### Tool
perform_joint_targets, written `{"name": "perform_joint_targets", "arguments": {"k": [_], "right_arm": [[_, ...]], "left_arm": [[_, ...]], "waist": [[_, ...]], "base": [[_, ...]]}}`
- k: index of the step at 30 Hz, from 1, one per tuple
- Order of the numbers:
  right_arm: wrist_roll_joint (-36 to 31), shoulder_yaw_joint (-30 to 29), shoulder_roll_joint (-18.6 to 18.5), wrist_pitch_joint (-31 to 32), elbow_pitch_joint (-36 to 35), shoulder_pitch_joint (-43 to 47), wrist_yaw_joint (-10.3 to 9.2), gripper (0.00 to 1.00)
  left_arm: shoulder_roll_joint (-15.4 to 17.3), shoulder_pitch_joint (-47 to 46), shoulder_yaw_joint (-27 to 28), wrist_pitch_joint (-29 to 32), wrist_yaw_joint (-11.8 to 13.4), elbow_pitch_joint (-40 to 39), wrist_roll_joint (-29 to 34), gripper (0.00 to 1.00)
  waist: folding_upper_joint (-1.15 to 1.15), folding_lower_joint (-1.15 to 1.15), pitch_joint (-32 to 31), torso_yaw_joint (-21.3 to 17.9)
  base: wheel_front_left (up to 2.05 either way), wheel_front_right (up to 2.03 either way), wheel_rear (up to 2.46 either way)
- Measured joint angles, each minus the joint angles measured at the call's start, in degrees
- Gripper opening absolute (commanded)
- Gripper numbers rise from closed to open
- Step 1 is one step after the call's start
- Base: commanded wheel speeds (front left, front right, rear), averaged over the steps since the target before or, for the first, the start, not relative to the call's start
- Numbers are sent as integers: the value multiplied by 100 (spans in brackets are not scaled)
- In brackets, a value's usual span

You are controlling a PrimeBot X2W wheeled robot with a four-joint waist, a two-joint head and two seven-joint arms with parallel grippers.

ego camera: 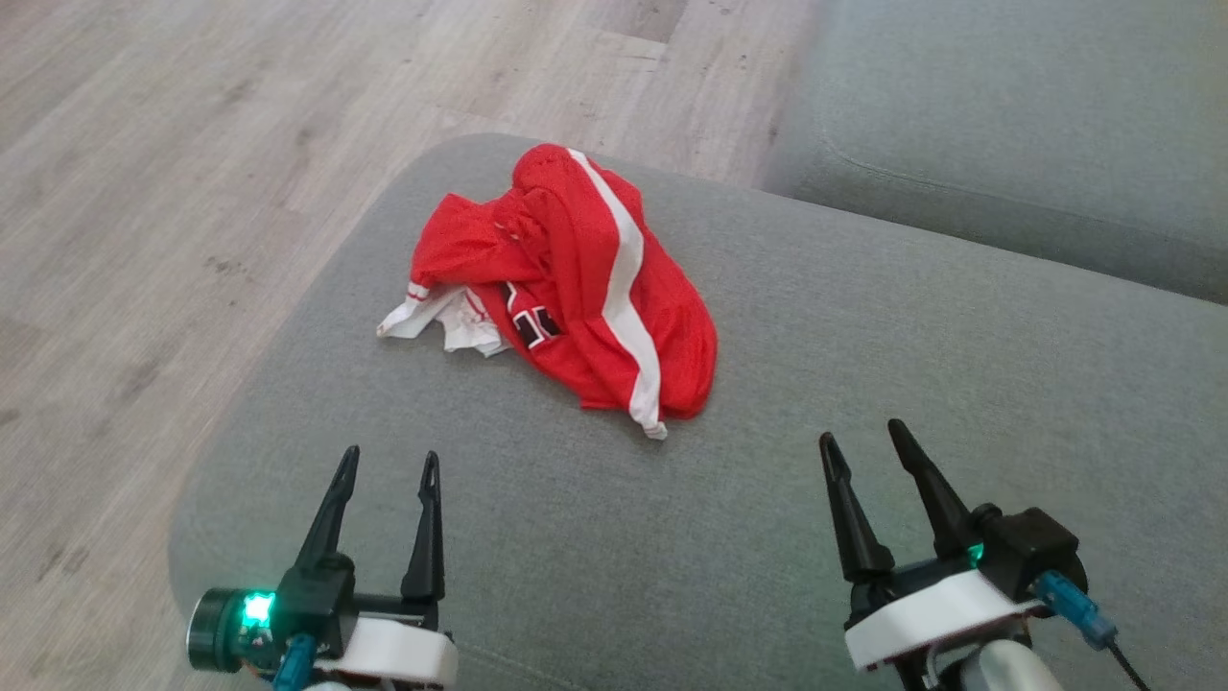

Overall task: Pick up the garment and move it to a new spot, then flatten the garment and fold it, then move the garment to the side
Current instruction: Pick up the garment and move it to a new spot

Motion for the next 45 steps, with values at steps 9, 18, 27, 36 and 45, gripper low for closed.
{"name": "perform_joint_targets", "arguments": {"k": [9,18,27,36,45], "right_arm": [[10,140,0,0,-29,53,0,100],[9,214,0,0,-48,50,0,100],[-224,125,-4,0,-86,-347,0,100],[-300,227,-18,0,-135,-820,0,100],[-238,214,-26,-16,-216,-1034,0,100]], "left_arm": [[12,49,45,0,-5,-9,13,100],[177,7,45,0,-191,14,122,100],[631,-2689,-157,597,-968,563,235,100],[1129,-4777,-1141,2351,-1159,2299,-1368,100],[1779,-5621,-2085,3257,-1159,3103,-2510,100]], "waist": [[0,0,1,174],[0,0,99,-39],[0,1,766,-347],[0,2,1430,-983],[0,2,1922,-1613]], "base": [[0,0,0],[0,0,0],[0,0,0],[0,0,0],[0,0,0]]}}
